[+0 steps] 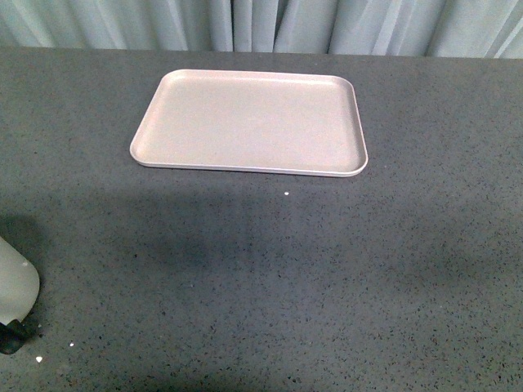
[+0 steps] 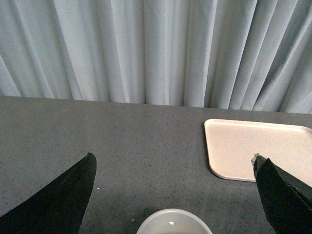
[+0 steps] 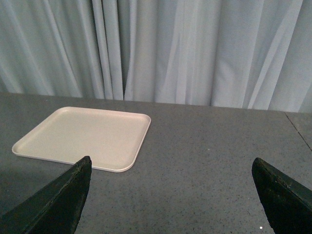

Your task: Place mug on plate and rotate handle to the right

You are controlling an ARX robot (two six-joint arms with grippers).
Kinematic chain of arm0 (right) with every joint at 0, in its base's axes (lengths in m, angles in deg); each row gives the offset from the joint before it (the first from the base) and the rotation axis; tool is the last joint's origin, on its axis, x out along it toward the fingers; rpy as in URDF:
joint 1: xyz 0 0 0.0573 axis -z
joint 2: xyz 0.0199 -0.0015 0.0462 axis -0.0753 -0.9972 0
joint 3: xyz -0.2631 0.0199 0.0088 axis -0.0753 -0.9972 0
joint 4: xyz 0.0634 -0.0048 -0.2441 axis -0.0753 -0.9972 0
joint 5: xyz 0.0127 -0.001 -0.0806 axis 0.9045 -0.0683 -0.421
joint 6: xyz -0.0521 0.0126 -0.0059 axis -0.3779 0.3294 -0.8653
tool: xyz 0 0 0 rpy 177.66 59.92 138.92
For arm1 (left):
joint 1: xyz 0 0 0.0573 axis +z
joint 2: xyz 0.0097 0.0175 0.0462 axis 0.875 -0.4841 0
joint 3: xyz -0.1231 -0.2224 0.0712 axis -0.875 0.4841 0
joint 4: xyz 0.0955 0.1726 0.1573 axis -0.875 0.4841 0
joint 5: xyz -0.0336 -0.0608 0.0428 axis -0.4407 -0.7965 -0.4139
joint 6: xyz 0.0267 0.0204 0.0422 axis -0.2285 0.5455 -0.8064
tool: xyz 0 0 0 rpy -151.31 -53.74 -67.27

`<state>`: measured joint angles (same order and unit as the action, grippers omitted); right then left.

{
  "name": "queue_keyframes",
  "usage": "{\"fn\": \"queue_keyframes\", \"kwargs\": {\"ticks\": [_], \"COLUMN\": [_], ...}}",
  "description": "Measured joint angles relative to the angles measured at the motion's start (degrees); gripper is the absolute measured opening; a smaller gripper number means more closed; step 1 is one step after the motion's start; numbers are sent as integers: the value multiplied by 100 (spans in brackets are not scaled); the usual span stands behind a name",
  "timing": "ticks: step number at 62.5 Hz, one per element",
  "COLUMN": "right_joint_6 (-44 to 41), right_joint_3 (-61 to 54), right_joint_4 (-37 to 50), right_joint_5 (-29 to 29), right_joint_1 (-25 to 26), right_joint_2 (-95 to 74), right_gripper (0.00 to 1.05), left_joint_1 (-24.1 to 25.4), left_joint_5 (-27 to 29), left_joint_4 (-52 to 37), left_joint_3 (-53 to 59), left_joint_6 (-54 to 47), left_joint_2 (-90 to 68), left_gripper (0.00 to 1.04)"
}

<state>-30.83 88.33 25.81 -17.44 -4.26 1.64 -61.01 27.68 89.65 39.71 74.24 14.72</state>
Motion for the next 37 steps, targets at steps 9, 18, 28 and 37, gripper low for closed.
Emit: {"fn": "queue_keyframes", "kwargs": {"ticks": [9,18,28,37], "right_joint_6": [0,0,2,2], "right_joint_3": [0,0,0,0], "right_joint_4": [0,0,0,0], "right_joint_5": [0,0,11,0], "right_joint_1": [0,0,0,0], "right_joint_2": [0,0,0,0], "right_gripper": [96,96,96,96], "left_joint_1": [0,0,894,1694], "left_joint_5": [-2,0,-2151,-2879], "left_joint_4": [0,0,1821,1598], "left_joint_3": [0,0,-909,-1624], "left_joint_6": [0,0,398,50], "left_joint_2": [0,0,-1447,-3294], "left_gripper": [95,95,95,95]}}
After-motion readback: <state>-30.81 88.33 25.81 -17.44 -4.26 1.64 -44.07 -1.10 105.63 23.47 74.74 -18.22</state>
